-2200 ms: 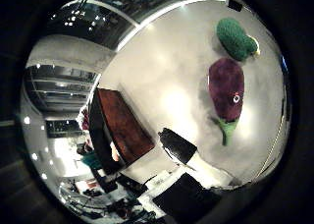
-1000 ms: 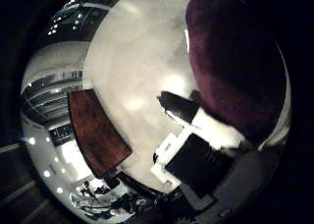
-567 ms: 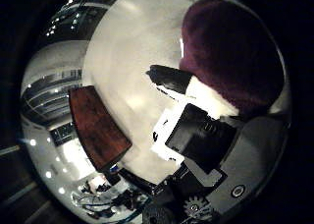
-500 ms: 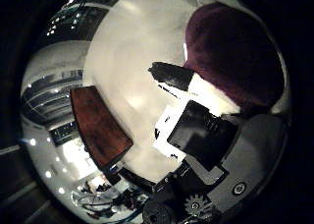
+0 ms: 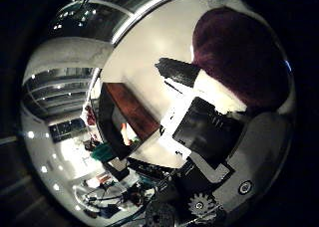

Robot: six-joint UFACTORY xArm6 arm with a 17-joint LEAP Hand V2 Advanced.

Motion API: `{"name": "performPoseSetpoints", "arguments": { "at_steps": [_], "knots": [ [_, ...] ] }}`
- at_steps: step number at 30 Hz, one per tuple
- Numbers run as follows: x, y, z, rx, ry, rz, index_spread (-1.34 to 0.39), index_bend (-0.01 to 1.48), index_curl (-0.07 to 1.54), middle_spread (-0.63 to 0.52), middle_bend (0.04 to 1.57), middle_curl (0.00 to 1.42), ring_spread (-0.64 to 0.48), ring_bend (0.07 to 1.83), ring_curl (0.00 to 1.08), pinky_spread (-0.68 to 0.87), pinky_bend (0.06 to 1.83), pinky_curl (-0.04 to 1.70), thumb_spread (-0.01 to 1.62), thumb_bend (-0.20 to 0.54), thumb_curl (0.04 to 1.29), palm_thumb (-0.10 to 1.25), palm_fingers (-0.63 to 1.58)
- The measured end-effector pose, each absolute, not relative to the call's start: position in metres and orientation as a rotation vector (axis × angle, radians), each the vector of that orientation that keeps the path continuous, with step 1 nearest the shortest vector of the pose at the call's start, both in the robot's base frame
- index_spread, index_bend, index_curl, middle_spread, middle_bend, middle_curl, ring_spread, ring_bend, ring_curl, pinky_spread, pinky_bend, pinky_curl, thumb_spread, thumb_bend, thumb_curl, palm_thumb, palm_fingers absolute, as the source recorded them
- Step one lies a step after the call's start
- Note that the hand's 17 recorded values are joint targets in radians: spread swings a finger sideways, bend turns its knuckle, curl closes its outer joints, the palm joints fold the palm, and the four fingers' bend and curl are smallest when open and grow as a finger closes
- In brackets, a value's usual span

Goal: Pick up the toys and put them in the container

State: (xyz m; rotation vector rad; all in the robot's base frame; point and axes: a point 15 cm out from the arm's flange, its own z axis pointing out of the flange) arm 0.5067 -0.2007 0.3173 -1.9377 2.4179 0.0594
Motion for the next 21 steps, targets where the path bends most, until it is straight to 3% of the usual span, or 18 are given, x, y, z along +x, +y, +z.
{"name": "performPoseSetpoints", "arguments": {
  "at_steps": [9,21],
  "knots": [
    [0.487,-0.06,0.36,-2.059,2.192,0.17,-0.2,1.17,0.67,-0.1,1.3,0.59,-0.17,1.43,0.54,-0.2,1.27,0.71,1.04,-0.02,0.44,0.85,1.23],
    [0.467,0.119,0.323,-2.184,1.963,0.185,-0.2,1.17,0.66,-0.1,1.32,0.57,-0.17,1.43,0.54,-0.2,1.22,0.78,1.04,-0.019,0.45,0.86,1.23]
  ]
}}
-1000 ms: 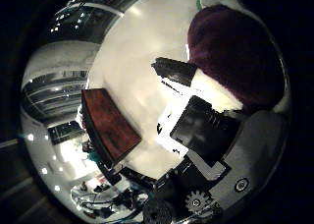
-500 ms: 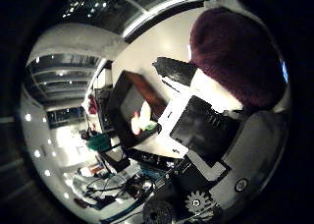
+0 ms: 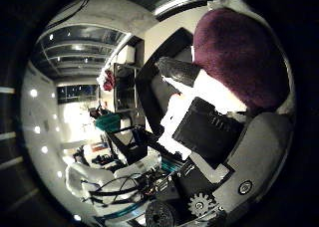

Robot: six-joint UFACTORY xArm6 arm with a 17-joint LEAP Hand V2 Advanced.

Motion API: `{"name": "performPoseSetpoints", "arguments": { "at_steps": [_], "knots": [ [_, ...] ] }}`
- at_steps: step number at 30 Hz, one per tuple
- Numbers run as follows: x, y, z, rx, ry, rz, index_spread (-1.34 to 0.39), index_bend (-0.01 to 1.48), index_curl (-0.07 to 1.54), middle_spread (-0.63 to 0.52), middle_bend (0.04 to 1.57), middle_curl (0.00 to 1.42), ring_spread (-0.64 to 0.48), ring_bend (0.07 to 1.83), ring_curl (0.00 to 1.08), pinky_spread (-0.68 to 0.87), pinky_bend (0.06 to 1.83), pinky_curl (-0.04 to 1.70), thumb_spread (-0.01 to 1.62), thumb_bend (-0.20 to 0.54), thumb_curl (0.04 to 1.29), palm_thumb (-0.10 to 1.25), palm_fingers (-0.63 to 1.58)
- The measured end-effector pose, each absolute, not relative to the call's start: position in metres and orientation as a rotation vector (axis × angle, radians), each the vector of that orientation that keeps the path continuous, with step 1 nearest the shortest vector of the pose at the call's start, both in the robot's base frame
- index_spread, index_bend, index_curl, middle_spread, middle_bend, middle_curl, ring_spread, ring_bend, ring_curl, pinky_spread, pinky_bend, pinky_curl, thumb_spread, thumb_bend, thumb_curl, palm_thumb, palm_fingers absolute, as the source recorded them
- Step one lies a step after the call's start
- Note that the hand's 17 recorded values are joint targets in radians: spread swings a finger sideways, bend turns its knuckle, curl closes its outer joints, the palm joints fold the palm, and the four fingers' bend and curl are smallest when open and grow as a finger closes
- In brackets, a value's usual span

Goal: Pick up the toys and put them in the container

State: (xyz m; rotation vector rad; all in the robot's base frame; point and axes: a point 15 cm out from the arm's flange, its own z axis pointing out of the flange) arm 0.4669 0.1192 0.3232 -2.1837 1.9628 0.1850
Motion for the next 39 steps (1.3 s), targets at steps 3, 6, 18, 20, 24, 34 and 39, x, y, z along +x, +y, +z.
{"name": "performPoseSetpoints", "arguments": {
  "at_steps": [3,6,18,20,24,34,39],
  "knots": [
    [0.471,0.156,0.315,-2.201,1.897,0.148,-0.2,1.17,0.66,-0.1,1.32,0.57,-0.17,1.43,0.54,-0.2,1.21,0.8,1.04,-0.019,0.45,0.87,1.23],
    [0.481,0.19,0.305,-2.208,1.831,0.105,-0.2,1.18,0.66,-0.1,1.32,0.57,-0.16,1.43,0.54,-0.2,1.2,0.81,1.04,-0.018,0.46,0.88,1.23],
    [0.493,0.269,0.273,-2.338,1.576,0.043,-0.25,0.94,0.6,-0.11,1.24,0.54,-0.18,1.37,0.5,-0.34,1.08,0.75,1.03,-0.029,0.46,0.84,1.09],
    [0.489,0.274,0.267,-2.392,1.514,0.045,-0.34,0.69,0.56,-0.16,1.08,0.5,-0.22,1.31,0.49,-0.43,1.14,0.74,1.02,-0.025,0.46,0.83,0.73],
    [0.472,0.281,0.245,-2.571,1.365,0.112,-0.48,0.53,0.43,-0.1,0.63,0.34,-0.03,0.78,0.31,0.01,0.88,0.65,1.03,-0.033,0.44,0.8,-0.24],
    [0.471,0.264,0.241,-2.689,1.281,0.199,-0.53,0.14,0.27,0.04,0.18,0.25,0.19,0.34,0.17,0.43,0.51,0.38,0.95,-0.034,0.32,0.52,-0.08],
    [0.48,0.243,0.253,-2.678,1.282,0.162,-0.52,0.15,0.24,0.05,0.17,0.25,0.2,0.31,0.18,0.43,0.49,0.36,0.95,-0.03,0.31,0.51,-0.07]
  ]
}}
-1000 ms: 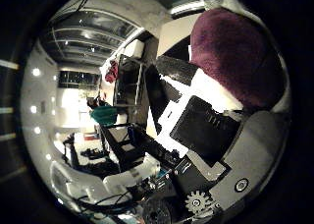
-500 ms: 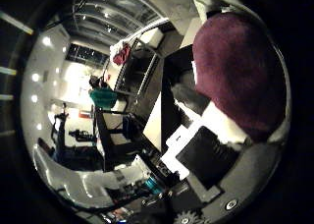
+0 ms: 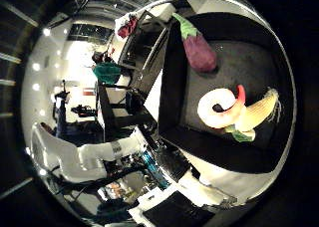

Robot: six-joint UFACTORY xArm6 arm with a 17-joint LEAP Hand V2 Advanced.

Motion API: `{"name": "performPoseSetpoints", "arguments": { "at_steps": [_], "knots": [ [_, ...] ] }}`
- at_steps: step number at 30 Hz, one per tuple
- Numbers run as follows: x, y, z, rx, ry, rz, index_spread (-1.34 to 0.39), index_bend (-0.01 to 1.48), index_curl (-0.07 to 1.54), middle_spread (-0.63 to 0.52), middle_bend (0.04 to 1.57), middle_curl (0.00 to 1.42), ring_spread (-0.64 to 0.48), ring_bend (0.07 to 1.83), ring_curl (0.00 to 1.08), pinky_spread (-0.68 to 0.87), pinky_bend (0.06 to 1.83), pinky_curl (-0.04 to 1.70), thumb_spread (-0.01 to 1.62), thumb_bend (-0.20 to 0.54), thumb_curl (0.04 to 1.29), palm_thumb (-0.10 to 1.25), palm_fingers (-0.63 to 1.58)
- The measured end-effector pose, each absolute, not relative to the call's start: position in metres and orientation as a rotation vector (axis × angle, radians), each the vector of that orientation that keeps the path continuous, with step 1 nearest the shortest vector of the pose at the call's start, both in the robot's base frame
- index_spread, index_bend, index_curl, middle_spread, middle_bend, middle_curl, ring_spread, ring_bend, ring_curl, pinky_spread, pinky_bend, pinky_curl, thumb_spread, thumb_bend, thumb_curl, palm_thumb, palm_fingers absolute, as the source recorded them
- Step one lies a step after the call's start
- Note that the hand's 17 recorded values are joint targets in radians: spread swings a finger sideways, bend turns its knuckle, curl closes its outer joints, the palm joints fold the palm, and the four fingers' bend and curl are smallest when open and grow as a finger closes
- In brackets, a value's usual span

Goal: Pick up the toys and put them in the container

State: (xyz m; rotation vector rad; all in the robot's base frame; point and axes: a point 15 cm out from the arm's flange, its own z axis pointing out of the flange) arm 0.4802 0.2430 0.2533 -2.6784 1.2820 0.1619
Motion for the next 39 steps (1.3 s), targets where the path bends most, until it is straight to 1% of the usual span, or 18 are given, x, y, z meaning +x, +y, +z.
{"name": "performPoseSetpoints", "arguments": {
  "at_steps": [3,7,11,15,18,21,23,26,27,30,34,39],
  "knots": [
    [0.49,0.213,0.262,-2.664,1.328,0.111,-0.5,0.15,0.24,0.06,0.17,0.25,0.2,0.3,0.19,0.43,0.48,0.35,0.94,-0.03,0.3,0.51,-0.05],
    [0.513,0.141,0.273,-2.616,1.458,0.018,-0.46,0.15,0.24,0.05,0.19,0.27,0.18,0.31,0.21,0.43,0.46,0.33,0.95,-0.027,0.3,0.52,-0.02],
    [0.524,0.047,0.267,-2.537,1.624,-0.008,-0.43,0.16,0.25,0.05,0.21,0.29,0.17,0.31,0.22,0.42,0.43,0.32,0.96,-0.025,0.3,0.53,0.04],
    [0.53,-0.056,0.267,-2.412,1.786,-0.082,-0.41,0.18,0.26,0.03,0.24,0.31,0.15,0.31,0.23,0.41,0.4,0.31,0.98,-0.018,0.3,0.57,0.13],
    [0.534,-0.132,0.264,-2.293,1.908,-0.178,-0.4,0.16,0.26,0.0,0.27,0.32,0.11,0.34,0.24,0.4,0.39,0.3,0.99,-0.011,0.31,0.63,0.23],
    [0.53,-0.2,0.241,-2.179,2.044,-0.204,-0.38,0.16,0.26,-0.01,0.29,0.33,0.09,0.37,0.24,0.39,0.38,0.29,1.01,0.001,0.33,0.7,0.27],
    [0.526,-0.234,0.229,-2.107,2.118,-0.218,-0.36,0.15,0.27,-0.02,0.31,0.34,0.07,0.39,0.25,0.39,0.37,0.29,1.01,-0.009,0.33,0.74,0.29],
    [0.539,-0.273,0.228,-2.015,2.175,-0.31,-0.34,0.16,0.27,-0.03,0.33,0.35,0.06,0.4,0.25,0.39,0.37,0.29,1.02,-0.016,0.34,0.77,0.3],
    [0.542,-0.283,0.224,-1.992,2.192,-0.325,-0.33,0.16,0.27,-0.02,0.31,0.34,0.06,0.4,0.25,0.39,0.38,0.29,1.02,-0.018,0.34,0.77,0.28],
    [0.549,-0.303,0.214,-1.939,2.234,-0.339,-0.31,0.15,0.27,0.02,0.25,0.33,0.1,0.37,0.24,0.38,0.42,0.3,1.02,-0.031,0.33,0.74,0.16],
    [0.566,-0.318,0.199,-1.927,2.247,-0.34,-0.3,0.15,0.26,0.06,0.22,0.32,0.14,0.33,0.23,0.37,0.44,0.31,1.02,-0.031,0.32,0.68,0.1],
    [0.587,-0.34,0.18,-1.941,2.267,-0.356,-0.3,0.15,0.26,0.08,0.19,0.32,0.16,0.31,0.24,0.36,0.44,0.31,1.02,-0.033,0.3,0.59,0.04]
  ]
}}
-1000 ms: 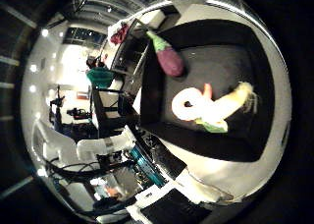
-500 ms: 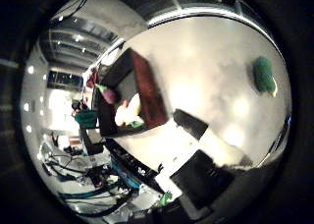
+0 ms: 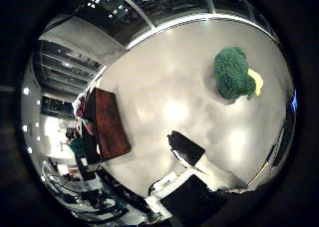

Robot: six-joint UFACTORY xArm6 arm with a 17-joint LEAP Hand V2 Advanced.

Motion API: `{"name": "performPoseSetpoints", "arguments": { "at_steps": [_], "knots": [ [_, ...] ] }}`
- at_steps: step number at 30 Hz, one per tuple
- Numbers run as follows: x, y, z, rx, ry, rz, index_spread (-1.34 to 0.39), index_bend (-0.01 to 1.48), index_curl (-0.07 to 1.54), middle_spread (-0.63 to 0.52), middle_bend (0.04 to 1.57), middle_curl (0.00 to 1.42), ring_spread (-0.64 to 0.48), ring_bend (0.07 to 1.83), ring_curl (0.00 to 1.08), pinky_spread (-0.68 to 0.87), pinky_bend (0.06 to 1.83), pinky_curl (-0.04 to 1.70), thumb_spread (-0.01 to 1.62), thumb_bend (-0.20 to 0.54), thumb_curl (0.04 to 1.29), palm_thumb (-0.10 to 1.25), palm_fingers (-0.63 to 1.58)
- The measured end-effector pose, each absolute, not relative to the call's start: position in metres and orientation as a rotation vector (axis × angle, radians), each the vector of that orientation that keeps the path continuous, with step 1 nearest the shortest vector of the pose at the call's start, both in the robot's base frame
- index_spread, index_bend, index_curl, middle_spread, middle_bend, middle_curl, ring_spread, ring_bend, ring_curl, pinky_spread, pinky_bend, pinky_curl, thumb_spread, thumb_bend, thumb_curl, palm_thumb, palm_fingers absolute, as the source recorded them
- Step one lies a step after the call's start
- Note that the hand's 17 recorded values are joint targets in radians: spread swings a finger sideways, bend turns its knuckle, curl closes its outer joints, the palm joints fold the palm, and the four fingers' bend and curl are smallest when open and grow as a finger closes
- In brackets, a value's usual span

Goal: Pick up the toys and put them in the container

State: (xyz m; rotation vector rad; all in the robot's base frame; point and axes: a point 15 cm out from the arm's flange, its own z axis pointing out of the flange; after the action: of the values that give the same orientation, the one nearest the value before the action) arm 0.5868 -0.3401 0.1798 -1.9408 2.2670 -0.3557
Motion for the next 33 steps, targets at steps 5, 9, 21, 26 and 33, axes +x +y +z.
{"name": "performPoseSetpoints", "arguments": {
  "at_steps": [5,9,21,26,33],
  "knots": [
    [0.587,-0.359,0.15,-2.01,2.305,-0.375,-0.31,0.16,0.27,0.1,0.19,0.32,0.17,0.3,0.24,0.37,0.43,0.31,1.01,-0.032,0.29,0.55,0.0],
    [0.597,-0.368,0.137,-2.005,2.297,-0.444,-0.31,0.16,0.27,0.11,0.2,0.32,0.18,0.29,0.24,0.36,0.41,0.31,1.0,-0.029,0.29,0.52,0.0],
    [0.609,-0.372,0.11,-2.013,2.271,-0.508,-0.24,0.15,0.26,0.11,0.23,0.33,0.17,0.31,0.26,0.38,0.4,0.3,0.99,-0.027,0.29,0.5,0.15],
    [0.613,-0.373,0.103,-2.012,2.262,-0.523,-0.22,0.15,0.25,0.09,0.28,0.34,0.09,0.44,0.28,0.31,0.46,0.31,0.99,-0.026,0.3,0.51,0.35],
    [0.611,-0.369,0.095,-2.027,2.261,-0.499,-0.31,0.18,0.28,0.0,0.41,0.36,-0.11,0.75,0.31,0.09,0.47,0.26,0.99,-0.024,0.3,0.55,0.73]
  ]
}}
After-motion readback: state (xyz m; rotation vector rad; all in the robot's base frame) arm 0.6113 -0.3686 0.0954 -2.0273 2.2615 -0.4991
